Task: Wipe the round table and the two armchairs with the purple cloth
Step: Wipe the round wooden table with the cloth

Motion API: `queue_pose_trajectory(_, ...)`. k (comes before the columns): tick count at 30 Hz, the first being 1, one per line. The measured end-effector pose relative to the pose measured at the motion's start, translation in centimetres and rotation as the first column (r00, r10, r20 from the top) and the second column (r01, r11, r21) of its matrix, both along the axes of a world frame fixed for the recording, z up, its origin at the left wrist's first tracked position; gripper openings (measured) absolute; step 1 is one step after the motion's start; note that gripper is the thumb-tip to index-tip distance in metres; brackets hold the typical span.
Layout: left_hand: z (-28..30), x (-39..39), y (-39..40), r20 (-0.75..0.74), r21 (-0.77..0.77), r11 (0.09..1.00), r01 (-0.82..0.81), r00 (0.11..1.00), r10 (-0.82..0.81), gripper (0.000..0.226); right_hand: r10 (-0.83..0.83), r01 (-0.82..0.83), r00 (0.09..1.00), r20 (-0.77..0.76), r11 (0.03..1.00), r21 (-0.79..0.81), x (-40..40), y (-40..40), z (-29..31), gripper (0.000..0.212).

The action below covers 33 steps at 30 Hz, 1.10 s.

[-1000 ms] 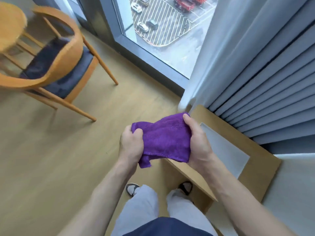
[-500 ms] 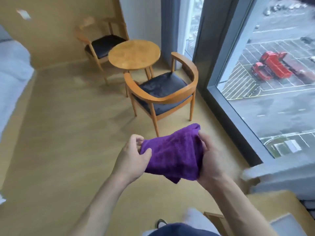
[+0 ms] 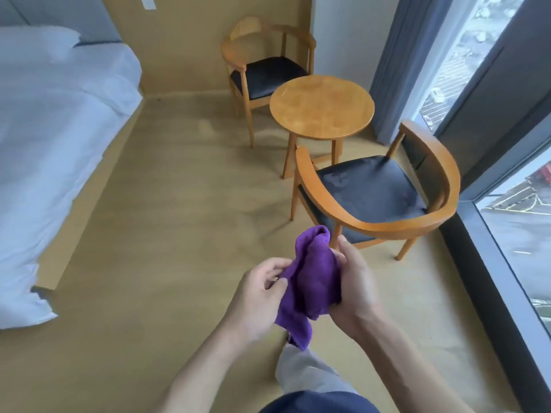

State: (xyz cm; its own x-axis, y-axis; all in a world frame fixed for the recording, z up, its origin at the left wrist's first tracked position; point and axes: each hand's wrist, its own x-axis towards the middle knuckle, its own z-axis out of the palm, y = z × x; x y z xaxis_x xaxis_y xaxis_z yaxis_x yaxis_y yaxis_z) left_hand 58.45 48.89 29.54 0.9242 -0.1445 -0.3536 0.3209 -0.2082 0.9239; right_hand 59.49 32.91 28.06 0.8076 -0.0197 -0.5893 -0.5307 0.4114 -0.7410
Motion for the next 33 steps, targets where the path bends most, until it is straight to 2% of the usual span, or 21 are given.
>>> queue_pose_trajectory(4,0.7,7.9,4.8,0.005,0.121,0.977,-0.178,0.984,0.178,0.038,0.229,-0.228,0.970,0.082,0.974,-0.019,9.2,2.3,1.4,0.035)
queue_pose_trajectory(7,1.1,13.5,7.9,0.034,0.151,0.916,-0.372,0.928,0.371,0.036,0.404,-0.398,0.900,0.162,0.915,-0.068,16.1,4.2,2.7,0.036)
queue_pose_trajectory(10,1.2,17.9,9.8,0.042,0.080,0.870,-0.486,0.874,0.484,0.036,0.456,-0.460,0.866,0.204,0.888,-0.034,22.0,6.9,3.6,0.031)
queue_pose_trajectory(13,0.8,22.4,11.2,0.064,-0.018,0.876,-0.482,0.874,0.482,0.036,0.474,-0.474,0.861,0.185,0.879,-0.049,26.9,10.5,4.0,0.034)
queue_pose_trajectory(17,-0.4,28.6,13.5,0.149,0.032,0.945,-0.325,0.937,0.317,0.041,0.427,-0.420,0.895,0.128,0.904,-0.083,33.1,14.8,3.2,0.042)
queue_pose_trajectory(19,-1.0,32.2,15.1,0.130,-0.018,0.985,-0.174,0.976,0.175,0.043,0.414,-0.405,0.906,0.086,0.908,-0.102,36.2,16.2,2.8,0.042)
queue_pose_trajectory(21,-1.6,36.1,16.7,0.111,0.011,0.997,-0.070,0.991,0.069,0.043,0.375,-0.367,0.925,0.068,0.925,-0.102,39.4,17.2,2.7,0.039)
queue_pose_trajectory(24,-1.7,41.7,18.4,0.094,0.111,0.994,0.020,0.995,-0.031,0.036,0.275,-0.269,0.960,0.051,0.957,-0.106,44.3,18.5,2.7,0.039)
queue_pose_trajectory(26,-1.2,46.1,19.3,0.119,0.094,0.991,0.090,0.988,-0.101,0.026,0.210,-0.195,0.974,0.090,0.969,-0.150,47.6,18.9,3.0,0.038)
queue_pose_trajectory(28,-0.4,51.2,20.0,0.161,0.114,0.985,0.126,0.976,-0.143,0.028,0.122,-0.089,0.983,0.136,0.971,-0.224,50.9,19.0,3.6,0.030)
queue_pose_trajectory(30,0.2,55.3,20.2,0.177,0.130,0.975,0.183,0.963,-0.204,0.033,0.068,-0.012,0.983,0.170,0.950,-0.313,53.4,18.5,3.9,0.028)
queue_pose_trajectory(33,0.6,60.6,19.6,0.170,0.104,0.960,0.259,0.947,-0.274,0.034,0.035,0.061,0.978,0.208,0.897,-0.438,57.0,17.5,3.9,0.036)
